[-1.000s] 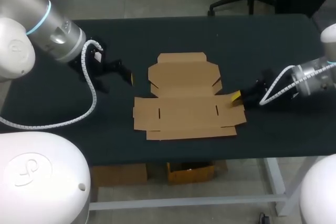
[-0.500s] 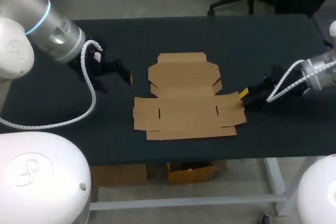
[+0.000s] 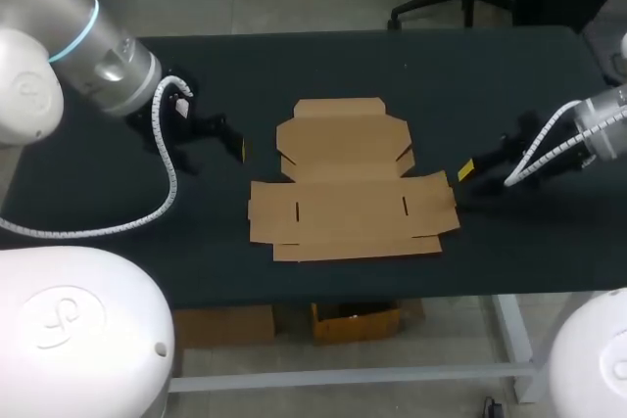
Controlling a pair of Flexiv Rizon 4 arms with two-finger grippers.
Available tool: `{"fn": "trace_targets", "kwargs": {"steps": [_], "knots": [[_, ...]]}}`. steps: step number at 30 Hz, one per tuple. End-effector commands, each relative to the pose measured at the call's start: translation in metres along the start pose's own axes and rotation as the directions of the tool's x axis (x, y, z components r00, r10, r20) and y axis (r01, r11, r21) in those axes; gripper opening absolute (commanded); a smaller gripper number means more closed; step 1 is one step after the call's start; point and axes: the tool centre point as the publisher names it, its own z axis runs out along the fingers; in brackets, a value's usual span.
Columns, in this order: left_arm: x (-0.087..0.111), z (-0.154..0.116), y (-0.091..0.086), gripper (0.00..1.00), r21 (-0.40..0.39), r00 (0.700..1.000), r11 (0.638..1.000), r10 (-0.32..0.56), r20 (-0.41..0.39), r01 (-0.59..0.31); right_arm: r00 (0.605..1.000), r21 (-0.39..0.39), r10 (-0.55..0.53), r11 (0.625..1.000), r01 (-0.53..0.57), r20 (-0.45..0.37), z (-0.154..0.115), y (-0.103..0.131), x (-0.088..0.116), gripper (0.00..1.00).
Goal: Assemble the packaging by folding the flat box into shape, placing the metal phone stand inside, and closing the box properly
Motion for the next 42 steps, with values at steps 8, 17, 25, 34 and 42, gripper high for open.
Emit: {"fn": "trace_targets", "kwargs": {"steps": [8,17,25,34,42], "knots": [[0.009,-0.014,0.019,1.00,0.011,0.998,1.000,0.000,0.068,-0.001,0.999,-0.016,0.006,1.000,-0.005,0.054,-0.020,-0.017,0.007,0.19],[0.014,-0.019,0.031,0.00,0.043,0.996,0.999,0.001,0.086,-0.005,0.998,-0.025,0.003,1.000,-0.002,0.070,-0.029,-0.026,0.007,0.00],[0.018,-0.019,0.045,0.00,0.053,0.993,0.998,-0.029,0.112,0.023,0.997,-0.029,0.008,1.000,-0.006,0.081,-0.036,-0.034,0.006,0.00],[0.019,-0.016,0.061,0.00,0.034,0.988,0.997,-0.067,0.136,0.063,0.994,-0.019,0.019,1.000,-0.017,0.108,-0.036,-0.042,0.003,0.00],[0.016,-0.020,0.069,0.00,0.029,0.981,0.993,-0.119,0.155,0.116,0.984,-0.087,0.004,0.996,0.011,0.175,-0.046,-0.055,0.003,0.00]]}}
